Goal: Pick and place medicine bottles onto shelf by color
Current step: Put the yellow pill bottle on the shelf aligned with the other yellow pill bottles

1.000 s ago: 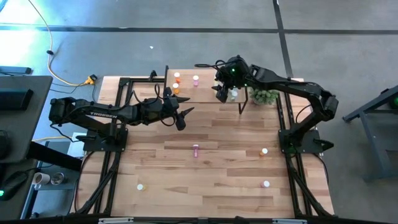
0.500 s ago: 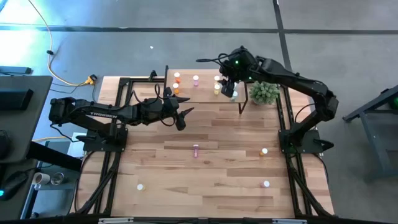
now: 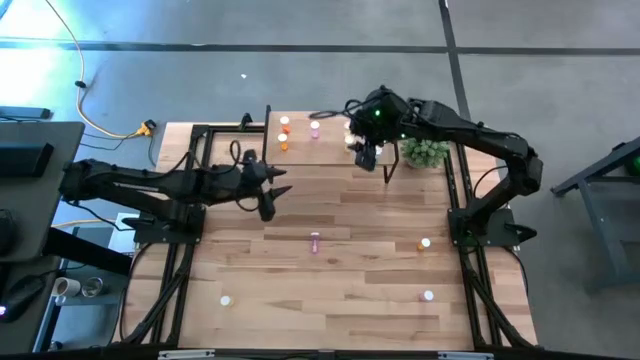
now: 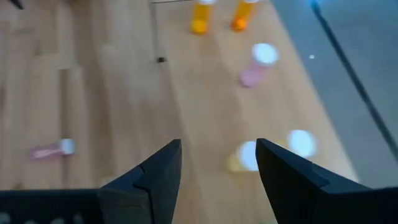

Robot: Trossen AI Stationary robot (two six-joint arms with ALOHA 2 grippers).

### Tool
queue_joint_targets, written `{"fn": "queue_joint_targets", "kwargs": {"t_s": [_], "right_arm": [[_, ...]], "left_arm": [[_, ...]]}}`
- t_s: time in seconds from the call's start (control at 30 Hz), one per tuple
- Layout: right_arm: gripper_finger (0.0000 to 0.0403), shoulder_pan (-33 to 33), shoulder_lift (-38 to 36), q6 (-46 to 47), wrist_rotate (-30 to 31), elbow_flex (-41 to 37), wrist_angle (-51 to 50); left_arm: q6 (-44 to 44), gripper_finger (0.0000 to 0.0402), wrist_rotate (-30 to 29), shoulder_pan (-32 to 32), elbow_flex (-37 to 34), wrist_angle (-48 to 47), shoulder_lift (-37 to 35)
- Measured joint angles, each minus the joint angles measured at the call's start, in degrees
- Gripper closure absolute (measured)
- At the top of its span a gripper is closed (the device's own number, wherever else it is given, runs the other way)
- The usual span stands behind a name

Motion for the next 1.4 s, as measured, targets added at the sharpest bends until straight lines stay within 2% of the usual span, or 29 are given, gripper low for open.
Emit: {"fn": "queue_joint_targets", "kwargs": {"t_s": [0.2, 0.47, 0.73, 1.0, 1.4], "right_arm": [[0.0205, 6.18, 0.00, 5.13, -0.07, -0.34, -0.41], [0.0205, 13.61, 0.02, 12.42, 1.03, -0.55, -1.35], [0.0205, 19.57, 0.02, 17.64, 7.57, -0.57, -1.25], [0.0205, 23.57, 0.02, 22.85, 9.00, -0.57, -1.23], [0.0205, 28.62, 0.04, 27.91, 9.01, -0.61, -0.29]], "left_arm": [[-8.97, 0.0193, 0.00, -6.21, 0.00, -10.10, -3.89], [-21.35, 0.0193, 1.82, -15.98, -0.02, -20.49, -4.40], [-29.48, 0.0193, 7.77, -28.71, -0.02, -27.34, -4.29], [-39.16, 0.0193, 6.78, -41.29, -0.02, -27.85, -3.90], [-57.20, 0.0193, 0.12, -59.19, -0.04, -29.89, 0.74]]}}
